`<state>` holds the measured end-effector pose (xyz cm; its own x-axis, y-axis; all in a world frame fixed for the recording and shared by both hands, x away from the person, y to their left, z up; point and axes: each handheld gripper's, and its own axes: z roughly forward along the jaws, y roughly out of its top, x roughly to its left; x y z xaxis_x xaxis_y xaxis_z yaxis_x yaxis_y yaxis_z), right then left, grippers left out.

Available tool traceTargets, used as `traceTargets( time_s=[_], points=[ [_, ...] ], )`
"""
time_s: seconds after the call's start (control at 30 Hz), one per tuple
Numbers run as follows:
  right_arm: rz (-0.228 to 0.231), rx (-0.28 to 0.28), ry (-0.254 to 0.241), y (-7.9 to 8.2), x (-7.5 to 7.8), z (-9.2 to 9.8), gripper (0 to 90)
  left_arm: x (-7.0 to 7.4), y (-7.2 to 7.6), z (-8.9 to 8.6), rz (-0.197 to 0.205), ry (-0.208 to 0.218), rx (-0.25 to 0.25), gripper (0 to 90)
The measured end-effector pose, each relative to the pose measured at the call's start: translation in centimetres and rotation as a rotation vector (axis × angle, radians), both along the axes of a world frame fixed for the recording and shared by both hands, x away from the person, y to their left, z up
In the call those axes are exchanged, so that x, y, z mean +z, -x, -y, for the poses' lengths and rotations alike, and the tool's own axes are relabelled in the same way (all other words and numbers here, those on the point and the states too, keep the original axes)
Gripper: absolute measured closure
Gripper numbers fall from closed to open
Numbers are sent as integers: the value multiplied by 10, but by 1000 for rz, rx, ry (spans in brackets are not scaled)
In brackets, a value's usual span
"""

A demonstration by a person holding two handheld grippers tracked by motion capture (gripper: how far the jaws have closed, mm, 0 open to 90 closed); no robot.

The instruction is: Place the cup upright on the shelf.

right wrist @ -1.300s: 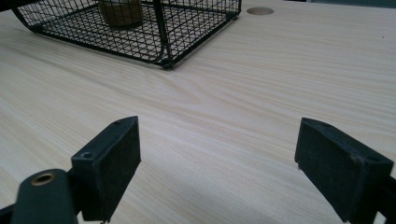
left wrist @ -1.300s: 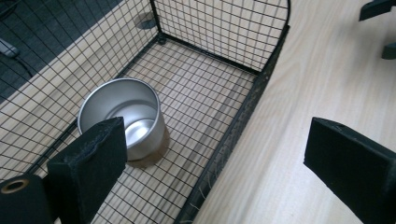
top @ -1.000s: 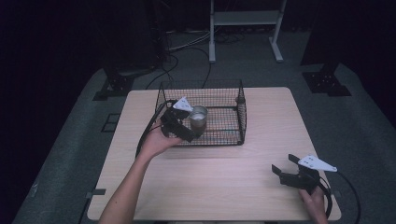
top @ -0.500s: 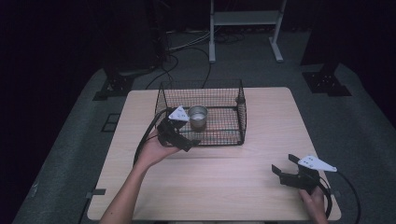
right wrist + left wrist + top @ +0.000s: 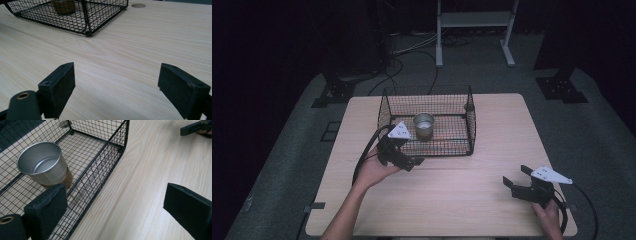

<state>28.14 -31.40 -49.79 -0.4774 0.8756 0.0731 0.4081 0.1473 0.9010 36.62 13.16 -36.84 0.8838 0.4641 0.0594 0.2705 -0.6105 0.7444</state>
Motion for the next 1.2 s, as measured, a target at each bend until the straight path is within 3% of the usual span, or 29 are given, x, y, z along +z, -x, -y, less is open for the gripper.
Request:
traceTargets(
  time_s=[0.8, 0.97, 1.2],
  points=[
    [-2, -2, 4, 0, 0, -1, 136, -15, 26, -25, 6, 16, 17, 40],
    [-2, -3, 5, 0, 0, -1, 136, -17, 32, -30, -1, 46, 18, 39],
    [-3, -3, 6, 0, 0, -1, 136, -23, 42, -37, 0, 52, 27, 39]
  ],
)
